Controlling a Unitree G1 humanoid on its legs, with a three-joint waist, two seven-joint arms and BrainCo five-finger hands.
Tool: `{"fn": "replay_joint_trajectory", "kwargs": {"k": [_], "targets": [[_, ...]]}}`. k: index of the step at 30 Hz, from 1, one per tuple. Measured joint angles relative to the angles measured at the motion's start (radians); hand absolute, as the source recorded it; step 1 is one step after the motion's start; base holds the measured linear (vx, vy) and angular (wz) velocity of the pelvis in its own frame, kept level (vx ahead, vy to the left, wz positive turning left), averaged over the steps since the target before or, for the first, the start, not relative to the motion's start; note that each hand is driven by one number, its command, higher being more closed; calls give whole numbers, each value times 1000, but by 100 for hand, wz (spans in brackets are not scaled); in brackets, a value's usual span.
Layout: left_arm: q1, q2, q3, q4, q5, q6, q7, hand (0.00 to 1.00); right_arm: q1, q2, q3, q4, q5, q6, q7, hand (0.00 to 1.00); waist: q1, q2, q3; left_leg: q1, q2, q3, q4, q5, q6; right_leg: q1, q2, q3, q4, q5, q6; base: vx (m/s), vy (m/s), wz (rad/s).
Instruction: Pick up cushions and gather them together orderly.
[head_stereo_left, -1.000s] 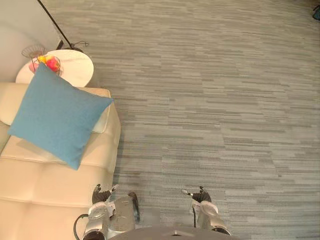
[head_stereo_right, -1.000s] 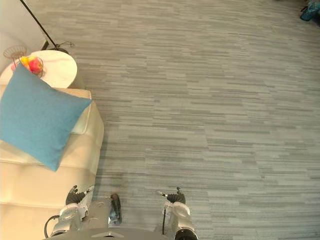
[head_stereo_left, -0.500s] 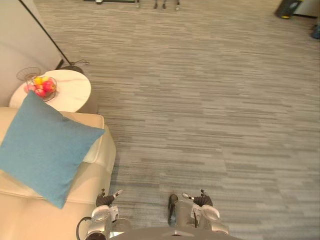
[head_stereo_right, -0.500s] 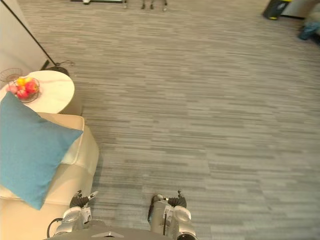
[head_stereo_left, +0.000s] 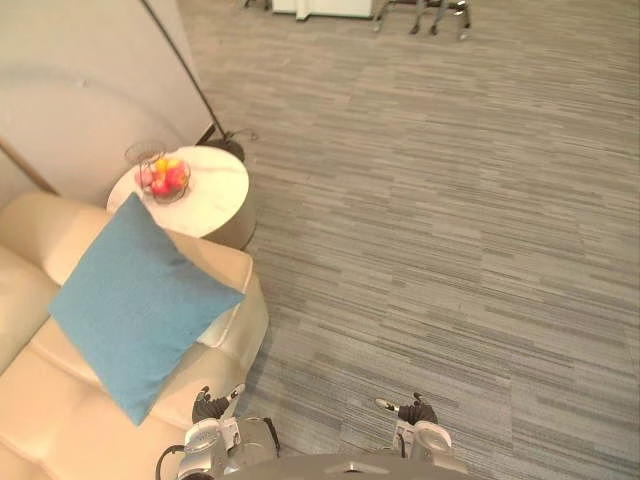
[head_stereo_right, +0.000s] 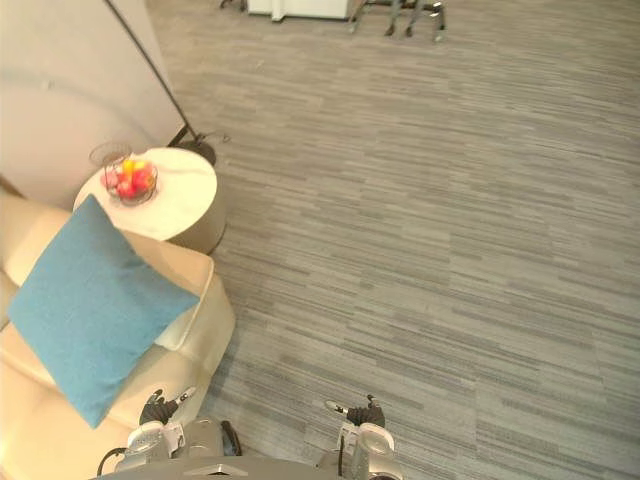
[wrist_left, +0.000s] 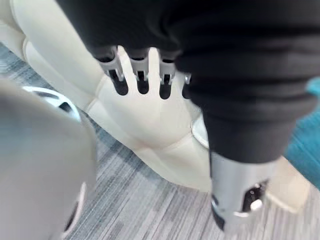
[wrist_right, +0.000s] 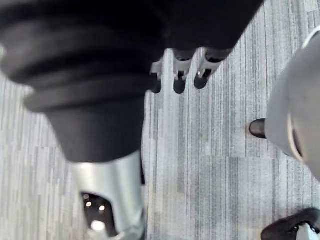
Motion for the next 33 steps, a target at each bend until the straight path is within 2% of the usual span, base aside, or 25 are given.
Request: {"fn": "replay_joint_trajectory", "kwargs": {"k": [1, 3, 5, 6, 7, 8, 10, 11, 12, 13, 14, 16, 17, 18, 20, 21, 22, 23, 24, 26, 27, 28, 30, 33], "targets": [[-4, 11, 0, -2, 0, 2, 1, 0, -2, 11, -17, 1, 0, 0, -2, 0, 6, -11, 6, 0, -17, 26, -23, 12, 7, 22, -11, -33, -34, 14, 9, 154, 142, 77], [17, 18, 0, 3, 0, 5, 1, 0, -5, 16, -25, 0, 0, 0, -3, 0, 20, -15, 5, 26, -25, 114, -36, 24, 13, 71, -23, -48, -75, 39, 13, 146, 164, 56], [29, 18, -2, 17, -1, 3, 2, 0, -1, 12, -26, 5, -2, -1, -2, 0, 22, -15, 0, 96, -90, 103, -118, 34, 31, 115, -53, -58, -59, 43, 12, 89, 158, 50], [28, 19, -7, 49, -1, 2, 0, 0, -4, 0, -19, 41, -4, -1, -1, 0, 18, -9, -7, 132, -129, 85, -202, 24, 49, 97, -79, -60, 40, 41, 15, 46, 181, 55], [27, 19, -17, 54, -1, 3, 0, 0, -3, -11, -19, 55, -5, -1, 0, 0, 14, -3, -11, 140, -139, 65, -221, 18, 49, 72, -95, -55, 121, 38, 19, 45, 179, 86], [27, 29, -54, 65, -1, 2, -1, 0, -2, -22, -19, 59, -6, -2, 2, 0, 1, -13, -7, 166, -170, 17, -241, 19, 55, -18, -169, -13, 384, 59, 24, 56, 111, 84], [24, 58, -83, 66, 0, 3, -2, 0, -1, -29, -14, 56, -5, -1, 3, 0, -14, -26, -6, 187, -193, -44, -228, 13, 69, -99, -201, 83, 588, 108, 25, 128, 42, 105], [26, 71, -86, 66, 0, 4, -1, 0, 6, -28, -3, 53, -5, -1, 3, 0, -19, -33, 3, 192, -195, -90, -212, -1, 81, -145, -176, 155, 668, 65, 26, 198, -49, 154], [26, 78, -83, 62, 0, 4, -1, 0, 27, -21, 5, 32, -5, -1, 6, 0, -20, -54, 0, 196, -194, -161, -194, -8, 89, -188, -115, 221, 695, 3, 32, 119, -55, 135], [26, 79, -81, 59, 1, 4, -1, 0, 32, -19, 5, 27, -5, -2, 7, 0, -20, -57, -1, 198, -195, -176, -194, -10, 88, -200, -99, 235, 686, -12, 30, 154, -112, 142], [22, 79, -76, 55, 1, 4, -1, 0, 39, -20, 4, 26, -5, -5, 10, 0, -20, -60, 1, 209, -198, -219, -196, -10, 90, -220, -55, 262, 629, -44, 21, 96, -81, 89], [27, 77, -75, 48, 1, 4, -1, 0, 43, -21, 3, 20, -5, -10, 12, 0, -27, -59, 1, 217, -202, -277, -197, -20, 78, -252, 7, 333, 513, -65, 18, 114, -110, 101], [28, 73, -66, 48, 2, 3, 0, 0, 45, -21, 2, 22, -4, -10, 12, 0, -31, -59, 1, 219, -207, -316, -196, -20, 78, -257, 44, 376, 415, -64, 14, 186, -201, 138], [37, 70, -49, 47, 2, 3, -1, 0, 58, -21, 2, 25, -4, -10, 12, 0, -29, -64, -1, 219, -224, -366, -194, -25, 65, -239, 81, 448, 222, -15, -25, 212, -215, 123], [37, 70, -34, 41, 2, 3, -1, 0, 72, -17, 1, 27, 0, -9, 12, 0, -26, -76, -5, 216, -249, -401, -187, -35, 55, -224, 70, 466, 141, 48, -56, 196, -182, 104], [44, 46, -22, 39, 1, 4, 1, 0, 73, -28, 0, 23, 3, -9, 12, 0, -25, -65, -10, 194, -239, -437, -143, -63, 30, -206, 63, 409, 139, 67, -37, 197, -178, 91], [46, 39, -18, 37, 1, 2, 1, 0, 73, -34, 0, 23, 3, -9, 12, 0, -24, -54, -16, 184, -232, -445, -135, -66, 24, -207, 63, 394, 136, 62, -39, 317, -253, 141], [43, 15, -1, 31, 1, 2, 1, 0, 66, -55, 0, 21, 4, -10, 12, 0, -25, -12, -12, 133, -198, -440, -76, -80, 3, -195, 60, 308, 124, 50, -41, 194, -128, 118], [42, 12, 1, 27, 1, 2, 1, 0, 66, -60, 0, 20, 4, -11, 12, 0, -32, -2, -8, 117, -177, -408, -55, -81, 1, -186, 57, 267, 116, 47, -42, 256, -170, 163], [34, 12, 7, 28, 2, 3, 1, 0, 67, -60, 1, 9, 5, -9, 10, 0, -37, 1, -3, 82, -109, -258, -36, -89, -20, -158, 48, 178, 98, 45, -45, 167, -95, 127], [29, 14, 13, 29, 2, 3, 1, 0, 67, -55, 0, 1, 5, -8, 10, 0, -29, -4, 3, 94, -57, -146, -45, -83, -17, -140, 45, 150, 94, 42, -49, 134, -24, 104], [29, 12, 15, 30, 2, 3, 1, 0, 65, -49, 0, -14, 5, -10, 9, 0, -23, -10, 13, 117, -41, -85, -60, -64, -22, -121, 37, 147, 94, 42, -49, 96, 11, 75], [28, 14, 15, 30, 2, 3, 1, 0, 64, -42, 0, -25, 6, -10, 10, 0, -7, -11, 6, 126, -49, -69, -59, -53, -15, -106, 30, 159, 81, 41, -47, 35, 66, 19], [25, 33, 14, 36, 3, 2, 1, 0, 63, 8, -6, -49, 6, -10, 11, 0, -5, -37, 0, 126, -74, -68, -96, -43, -10, -96, 26, 170, 20, 57, -27, 9, 74, -2]]}}
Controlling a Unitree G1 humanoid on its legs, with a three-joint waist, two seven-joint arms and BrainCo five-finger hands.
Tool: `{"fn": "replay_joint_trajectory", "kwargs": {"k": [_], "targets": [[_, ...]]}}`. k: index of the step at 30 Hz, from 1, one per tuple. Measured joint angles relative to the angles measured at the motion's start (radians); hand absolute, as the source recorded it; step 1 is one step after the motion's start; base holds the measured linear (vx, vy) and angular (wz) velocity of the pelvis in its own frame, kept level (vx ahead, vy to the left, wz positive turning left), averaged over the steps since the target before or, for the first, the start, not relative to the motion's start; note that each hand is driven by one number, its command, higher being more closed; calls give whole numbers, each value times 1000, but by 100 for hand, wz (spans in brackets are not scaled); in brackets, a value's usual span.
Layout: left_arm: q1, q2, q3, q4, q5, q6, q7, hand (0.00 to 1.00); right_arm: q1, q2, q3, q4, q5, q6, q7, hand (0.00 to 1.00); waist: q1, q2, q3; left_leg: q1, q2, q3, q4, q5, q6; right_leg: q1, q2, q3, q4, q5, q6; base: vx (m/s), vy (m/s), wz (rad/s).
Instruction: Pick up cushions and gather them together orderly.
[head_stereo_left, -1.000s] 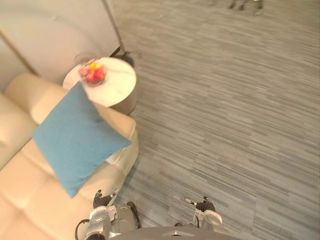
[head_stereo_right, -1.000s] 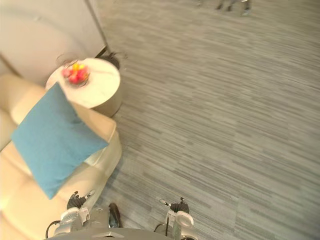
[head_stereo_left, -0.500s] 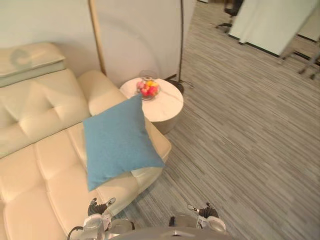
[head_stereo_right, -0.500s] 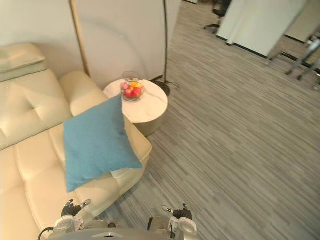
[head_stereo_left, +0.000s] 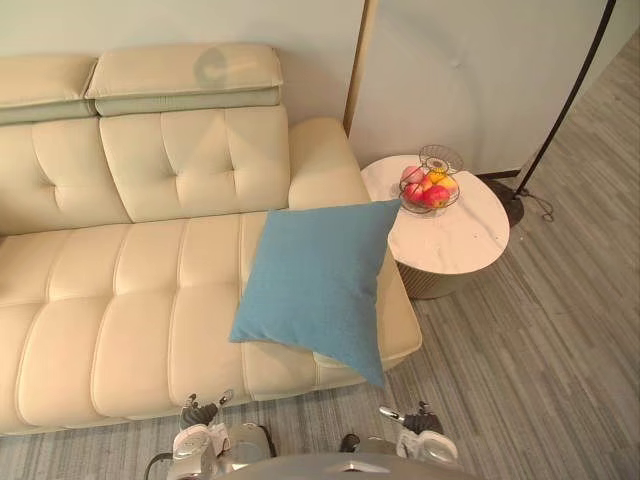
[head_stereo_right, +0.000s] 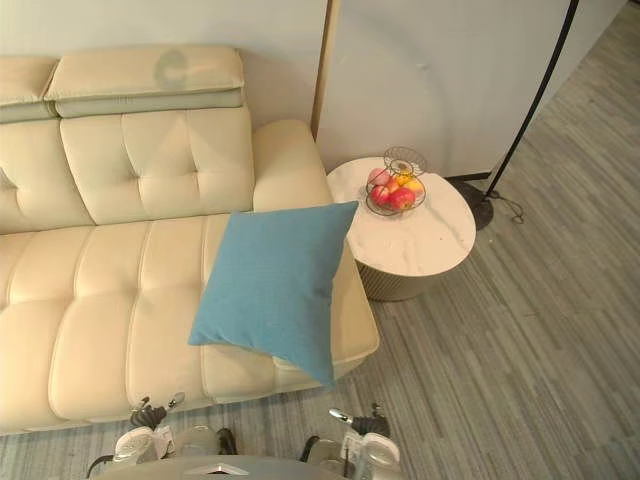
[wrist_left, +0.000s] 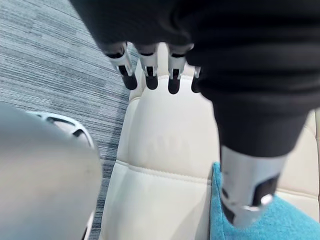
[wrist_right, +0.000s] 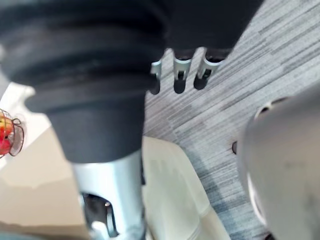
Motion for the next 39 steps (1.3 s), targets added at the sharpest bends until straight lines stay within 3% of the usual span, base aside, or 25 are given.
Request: {"fn": "replay_joint_trajectory", "kwargs": {"k": [9, 13, 18, 22, 25, 32, 39], "targets": [[-9, 4, -3, 41, 19, 0, 1, 0, 1, 5, -6, -17, 0, 4, -5, 0, -8, -1, -10, 97, -48, 71, -236, 127, -5, 5, 25, 75, -132, 99, -3, -54, -6, -25], [-4, 7, -4, 42, 18, 1, 2, 0, 37, -1, 33, -223, -1, 9, -15, 0, -20, 1, -12, 120, -51, 110, -281, 148, -6, -4, 42, 125, -165, 127, -6, -86, -21, -35], [3, 19, -18, 27, 4, 1, 20, 0, 52, -30, 84, -492, -13, -16, -21, 0, -28, -2, -13, 121, -68, 132, -311, 162, 0, -19, 47, 161, -197, 164, -1, -66, 5, -20], [1, 31, -23, -16, -26, 1, 21, 0, 44, -43, 120, -553, -51, -22, -20, 0, -30, -5, -15, 107, -84, 107, -314, 166, 2, -25, 42, 160, -212, 175, 5, -37, 14, 4], [-18, 82, -23, -53, -54, -1, 40, 0, 8, -60, 167, -559, -51, -23, -9, 0, -29, -17, -9, 65, -97, 90, -311, 176, 14, -53, 37, 159, -236, 199, 7, -46, 19, 9], [-157, 185, -38, -110, -85, -3, 83, 0, -185, -101, 254, -551, -46, -39, -9, 0, -25, -48, 84, -62, -107, 26, -254, 188, 33, -143, 22, 181, -260, 270, 10, -63, 7, -2], [-385, 263, -91, -125, -111, -13, 109, 0, -378, -107, 322, -459, -19, -38, -26, 0, -27, -47, 197, -203, -94, 27, -161, 174, 42, -247, 13, 191, -254, 325, 7, -110, 27, -2]]}}
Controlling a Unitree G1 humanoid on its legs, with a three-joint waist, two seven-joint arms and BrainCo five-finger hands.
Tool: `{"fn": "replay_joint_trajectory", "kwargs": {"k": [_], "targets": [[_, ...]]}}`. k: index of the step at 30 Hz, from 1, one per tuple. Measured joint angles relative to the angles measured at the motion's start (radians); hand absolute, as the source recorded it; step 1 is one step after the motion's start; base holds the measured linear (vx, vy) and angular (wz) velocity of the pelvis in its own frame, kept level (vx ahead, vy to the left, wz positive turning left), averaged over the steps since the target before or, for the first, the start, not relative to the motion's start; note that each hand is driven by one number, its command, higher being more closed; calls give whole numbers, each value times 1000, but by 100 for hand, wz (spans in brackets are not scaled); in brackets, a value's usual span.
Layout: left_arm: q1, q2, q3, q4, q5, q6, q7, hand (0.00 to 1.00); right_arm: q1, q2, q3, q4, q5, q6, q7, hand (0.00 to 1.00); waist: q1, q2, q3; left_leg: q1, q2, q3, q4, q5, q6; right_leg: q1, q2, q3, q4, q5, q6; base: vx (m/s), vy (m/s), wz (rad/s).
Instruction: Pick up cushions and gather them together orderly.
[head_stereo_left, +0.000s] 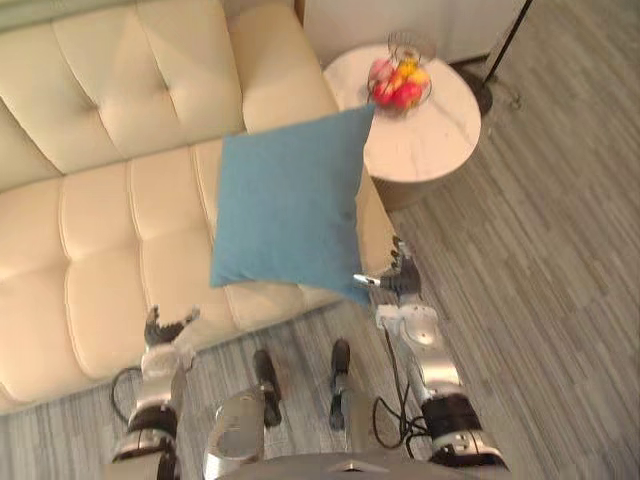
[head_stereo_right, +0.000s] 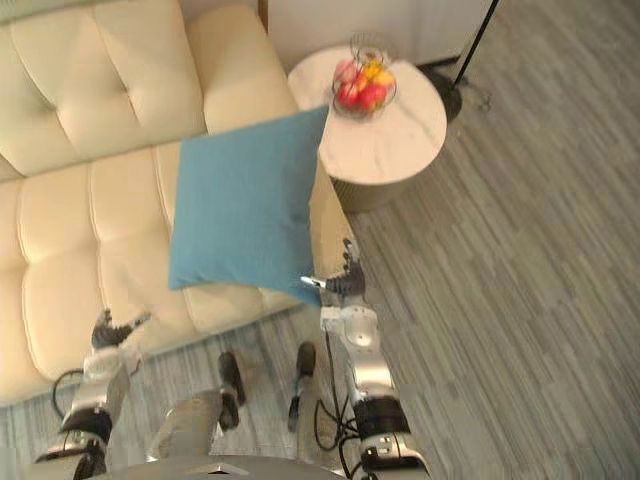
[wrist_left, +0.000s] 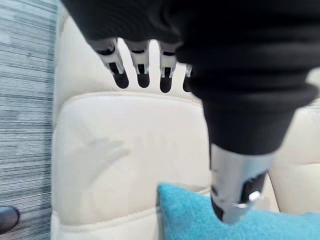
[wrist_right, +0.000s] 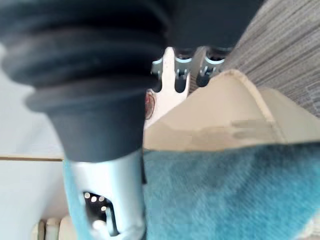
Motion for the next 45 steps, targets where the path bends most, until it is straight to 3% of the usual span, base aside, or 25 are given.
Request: {"fn": "replay_joint_trajectory", "kwargs": {"k": [9, 15, 20, 21, 23, 24, 34, 40, 45], "targets": [[-269, 72, -104, 6, -29, -8, 4, 0, -189, -32, 2, 37, 21, 3, -60, 0, 5, 2, 85, -168, 53, -5, 106, -8, 5, -118, 18, -8, 1, 39, -27, -74, -2, 1], [-478, 71, -148, 80, -28, -8, -1, 0, -302, -38, 6, 39, 20, 13, -76, 0, 1, 2, 103, -279, 90, -15, 163, -10, 6, -197, 42, -16, -3, 66, -37, -23, -46, -1], [-552, 71, -146, 97, -28, -7, -2, 0, -373, -38, 20, 33, 20, 29, -101, 0, 0, 1, 105, -348, 129, -28, 207, -21, 1, -238, 72, -34, -12, 76, -44, 27, -90, -1], [-564, 73, -143, 100, -28, -4, -2, 100, -380, -38, 21, 20, 20, 30, -104, 0, 0, 0, 105, -364, 134, -30, 206, -19, -2, -252, 76, -35, -13, 78, -47, 47, -99, -1], [-581, 72, -136, 109, -28, -2, -2, 100, -379, -39, 21, -9, 20, 33, -109, 0, -2, 0, 105, -383, 137, -33, 206, -16, -5, -271, 78, -37, -13, 81, -50, 33, -65, 0], [-602, 72, -133, 121, -29, 2, -2, 100, -380, -41, 21, -45, 20, 42, -121, 100, -7, 0, 105, -401, 137, -36, 205, -14, -9, -287, 80, -38, -14, 84, -53, 16, -63, 5], [-688, 101, -131, 115, -11, 11, -3, 100, -478, -66, 30, -225, 20, 47, -136, 100, -14, -24, 117, -493, 150, -59, 205, 15, -8, -353, 94, -64, -35, 104, -62, 1, -37, 7], [-703, 111, -166, 63, -138, -5, 13, 100, -505, -61, -4, -243, 49, 47, -140, 100, -10, -29, 120, -500, 149, -64, 194, 37, -8, -366, 95, -68, -26, 108, -68, 22, -14, 3], [-602, 86, -168, -107, -177, -10, 42, 100, -448, -15, -21, -239, 61, 46, -146, 100, -7, -29, 120, -411, 121, -67, 120, 72, -16, -306, 84, -59, -26, 94, -63, 51, -16, 11]]}}
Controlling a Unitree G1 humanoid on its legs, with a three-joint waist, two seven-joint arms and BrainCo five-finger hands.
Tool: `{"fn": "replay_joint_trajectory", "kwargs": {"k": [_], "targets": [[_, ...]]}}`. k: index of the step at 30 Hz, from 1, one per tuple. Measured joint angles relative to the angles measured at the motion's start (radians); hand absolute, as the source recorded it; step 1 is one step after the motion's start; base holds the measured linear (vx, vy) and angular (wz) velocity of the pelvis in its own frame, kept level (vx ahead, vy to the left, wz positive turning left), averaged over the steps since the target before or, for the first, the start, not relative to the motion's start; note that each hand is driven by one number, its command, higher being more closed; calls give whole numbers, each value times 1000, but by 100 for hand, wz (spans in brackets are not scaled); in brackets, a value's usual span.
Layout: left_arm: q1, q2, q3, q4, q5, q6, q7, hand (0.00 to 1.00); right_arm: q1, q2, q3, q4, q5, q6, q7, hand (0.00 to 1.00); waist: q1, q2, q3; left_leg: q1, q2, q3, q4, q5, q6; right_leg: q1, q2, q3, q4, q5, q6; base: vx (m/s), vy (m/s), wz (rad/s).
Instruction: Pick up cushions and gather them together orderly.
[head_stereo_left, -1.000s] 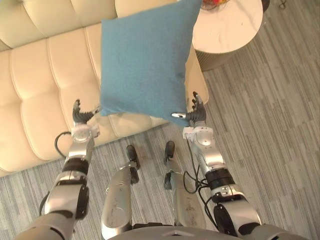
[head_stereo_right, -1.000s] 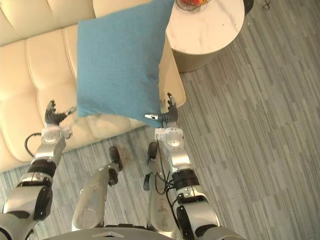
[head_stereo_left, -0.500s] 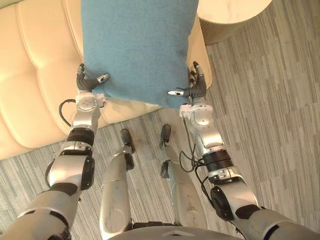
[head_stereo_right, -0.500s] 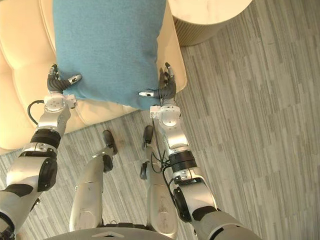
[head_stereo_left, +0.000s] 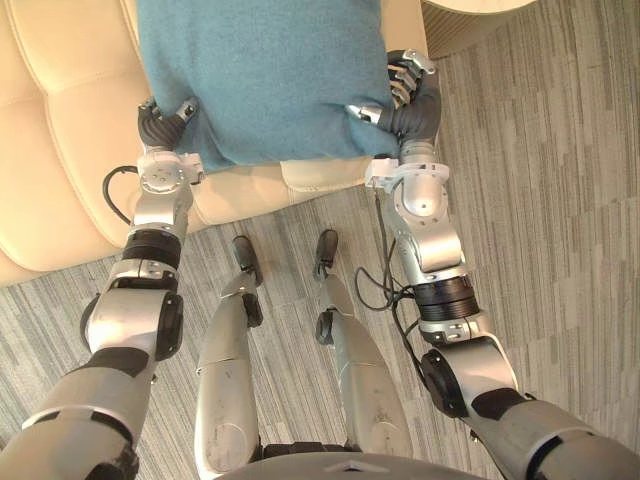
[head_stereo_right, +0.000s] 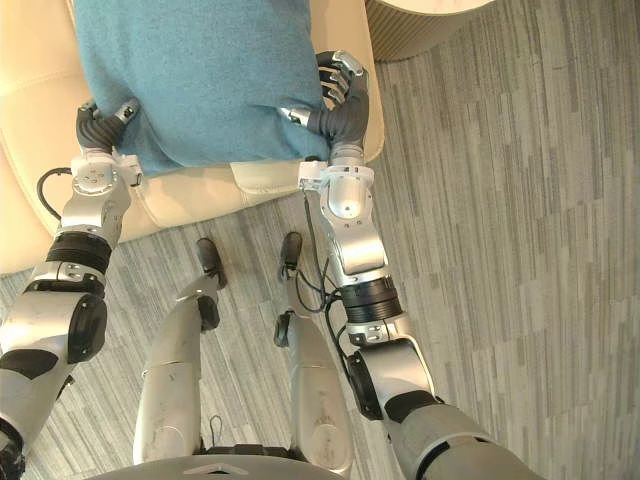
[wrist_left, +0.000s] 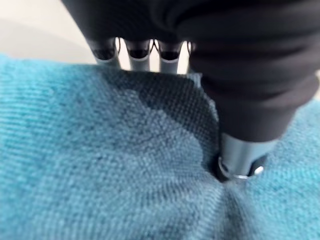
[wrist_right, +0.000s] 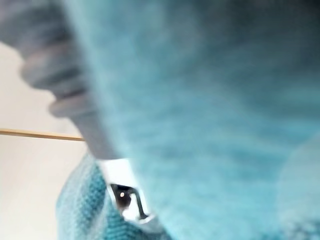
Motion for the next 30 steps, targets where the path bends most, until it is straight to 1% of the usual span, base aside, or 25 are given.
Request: {"fn": "replay_joint_trajectory", "kwargs": {"k": [2, 4, 6, 8, 10, 12, 13, 14, 15, 16, 17, 18, 21, 24, 26, 28, 30], "targets": [[62, -15, -2, -73, 0, -2, 0, 100, 51, 15, 2, -9, -2, -5, 1, 100, 3, 0, 0, 43, -7, 2, -25, 2, -3, 29, -3, 1, 5, -14, 0, 59, -24, 3], [164, -36, -14, -182, 1, -14, 0, 100, 140, 29, 4, -20, -4, -19, 6, 100, 7, 1, 0, 108, -16, 4, -54, 2, -9, 70, -8, 3, 31, -44, -2, 87, -26, 3], [246, -66, -21, -268, 3, -17, -1, 100, 233, 36, 12, -56, -5, -21, 9, 100, 11, 1, -1, 153, -24, 7, -75, 5, -9, 94, -13, 1, 53, -65, -1, 119, -19, 2], [382, -135, -22, -381, 11, -19, -1, 100, 360, 49, 14, -123, -11, -22, 12, 100, 8, 3, -2, 225, -38, 8, -105, 5, -11, 137, -24, -1, 92, -105, 3, 149, -4, 4], [485, -186, -30, -467, 13, -19, -1, 100, 438, 46, 15, -177, -15, -23, 25, 100, 7, 7, -4, 279, -47, 8, -129, -1, -19, 169, -31, -2, 119, -135, 5, 124, 6, 6], [561, -224, -34, -530, 32, -19, -2, 100, 483, 43, 17, -210, -54, -23, 35, 100, 5, 12, -7, 320, -54, 7, -143, -6, -25, 195, -36, -4, 141, -160, 6, 116, 8, 5], [628, -246, -42, -577, 58, -19, -4, 100, 524, 39, 21, -234, -95, -24, 55, 100, 4, 23, -18, 362, -60, 7, -163, -6, -26, 222, -40, -5, 156, -179, 10, 79, 6, 3], [644, -252, -46, -586, 63, -19, -4, 100, 536, 39, 23, -241, -100, -24, 57, 100, 4, 27, -24, 370, -62, 6, -168, -6, -27, 226, -41, -5, 159, -184, 10, 103, 7, 9], [704, -264, -58, -620, 89, -18, -12, 100, 581, 39, 25, -256, -128, -26, 75, 100, -1, 45, -63, 378, -66, -1, -176, -7, -28, 230, -43, -8, 169, -200, 12, 69, 2, 8], [738, -267, -65, -639, 98, -18, -16, 100, 602, 38, 27, -256, -133, -27, 87, 100, -1, 53, -80, 393, -69, -1, -186, -6, -27, 238, -44, -8, 171, -207, 13, 136, 2, 7], [796, -273, -70, -669, 129, -18, -31, 100, 641, 36, 33, -256, -146, -27, 102, 100, -1, 70, -106, 425, -73, -4, -205, -3, -26, 263, -44, -8, 173, -220, 15, 196, 7, 2], [856, -277, -71, -698, 153, -18, -44, 100, 680, 30, 51, -256, -164, -27, 119, 100, -7, 88, -134, 457, -77, -10, -218, -5, -29, 288, -45, -12, 174, -233, 18, 204, 9, 3], [972, -282, -76, -755, 208, -17, -59, 100, 753, 7, 87, -256, -192, -27, 159, 100, -18, 121, -197, 523, -87, -24, -254, -5, -30, 334, -52, -30, 202, -275, 24, 159, 4, 12], [1045, -291, -80, -791, 251, -17, -90, 100, 801, -25, 102, -255, -277, -27, 189, 100, -21, 137, -227, 582, -95, -51, -273, -5, -32, 388, -61, -50, 222, -308, 26, 112, -3, 21], [1077, -291, -87, -805, 268, -17, -93, 100, 825, -27, 102, -255, -291, -27, 206, 100, -23, 137, -240, 601, -96, -73, -267, -13, -37, 419, -63, -65, 225, -321, 28, 42, 1, 29], [1113, -292, -100, -808, 268, -17, -106, 100, 853, -27, 103, -255, -311, -27, 214, 100, -22, 136, -250, 599, -92, -100, -211, -45, -40, 450, -72, -89, 238, -338, 30, 21, 7, 39], [1160, -296, -109, -826, 264, -17, -125, 100, 876, -29, 104, -256, -325, -27, 218, 100, -18, 136, -250, 542, -68, -132, -29, -126, -48, 474, -82, -125, 291, -377, 32, -14, 22, 48]]}}
